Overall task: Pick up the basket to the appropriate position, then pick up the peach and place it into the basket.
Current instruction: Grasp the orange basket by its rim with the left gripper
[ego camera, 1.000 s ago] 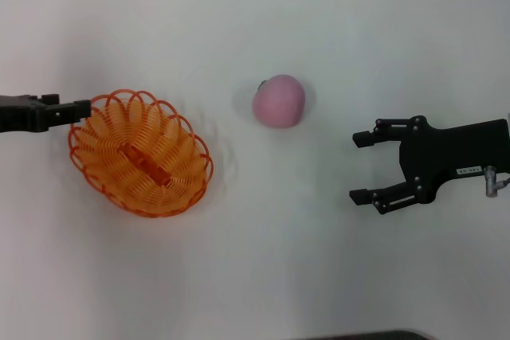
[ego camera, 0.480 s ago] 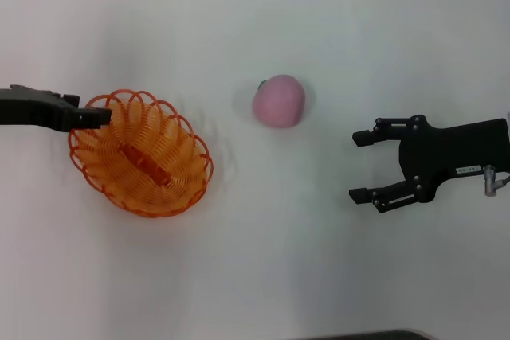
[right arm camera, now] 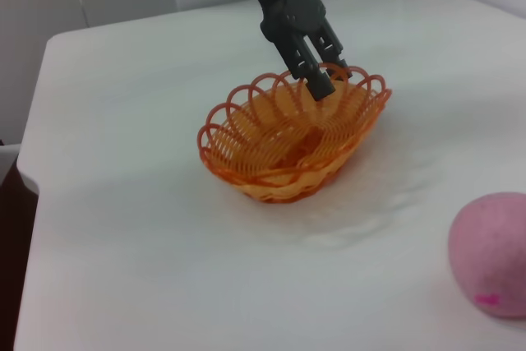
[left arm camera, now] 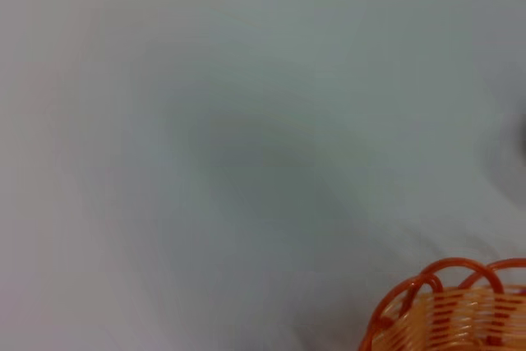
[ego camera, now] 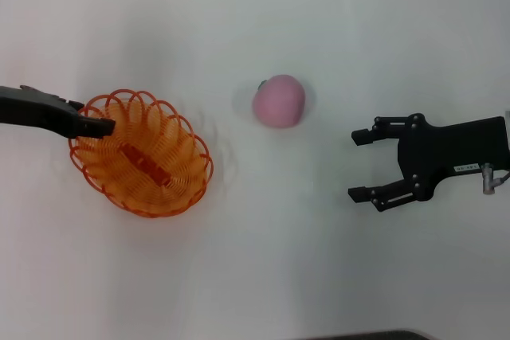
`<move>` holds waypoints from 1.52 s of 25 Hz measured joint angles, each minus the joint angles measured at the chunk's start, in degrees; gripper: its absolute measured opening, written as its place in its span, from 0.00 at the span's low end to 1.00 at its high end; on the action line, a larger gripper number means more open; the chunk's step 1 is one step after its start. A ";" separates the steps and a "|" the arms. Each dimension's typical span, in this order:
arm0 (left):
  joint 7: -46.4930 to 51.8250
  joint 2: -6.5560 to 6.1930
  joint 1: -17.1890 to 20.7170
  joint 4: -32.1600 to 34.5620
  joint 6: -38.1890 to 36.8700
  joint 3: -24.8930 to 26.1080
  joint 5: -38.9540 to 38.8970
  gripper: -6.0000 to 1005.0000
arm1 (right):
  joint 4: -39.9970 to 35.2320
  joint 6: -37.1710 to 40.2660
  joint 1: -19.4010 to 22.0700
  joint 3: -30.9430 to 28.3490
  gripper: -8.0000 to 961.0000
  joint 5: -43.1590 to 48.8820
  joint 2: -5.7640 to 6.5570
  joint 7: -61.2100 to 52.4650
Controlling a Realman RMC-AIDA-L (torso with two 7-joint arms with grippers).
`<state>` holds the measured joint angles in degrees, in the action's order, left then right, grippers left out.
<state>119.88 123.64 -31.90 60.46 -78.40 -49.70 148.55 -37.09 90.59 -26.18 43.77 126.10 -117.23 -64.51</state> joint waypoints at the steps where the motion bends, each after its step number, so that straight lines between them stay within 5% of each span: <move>1: 0.00 0.00 -0.12 0.02 -0.15 -0.35 0.01 0.54 | 0.00 -0.01 -0.05 0.00 0.99 0.17 -0.02 0.00; 28: 1.58 0.22 -2.22 0.26 -0.90 -5.74 3.85 0.48 | 0.00 -0.78 -0.24 0.00 0.99 0.38 -0.47 0.00; 38: 3.15 0.16 -2.65 1.57 -3.19 -5.42 3.44 0.15 | 0.00 -0.83 -0.28 0.00 0.98 0.37 -0.46 0.00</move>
<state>123.04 123.80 -34.55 62.03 -81.59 -55.13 151.99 -37.09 89.76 -26.46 43.77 126.47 -117.68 -64.51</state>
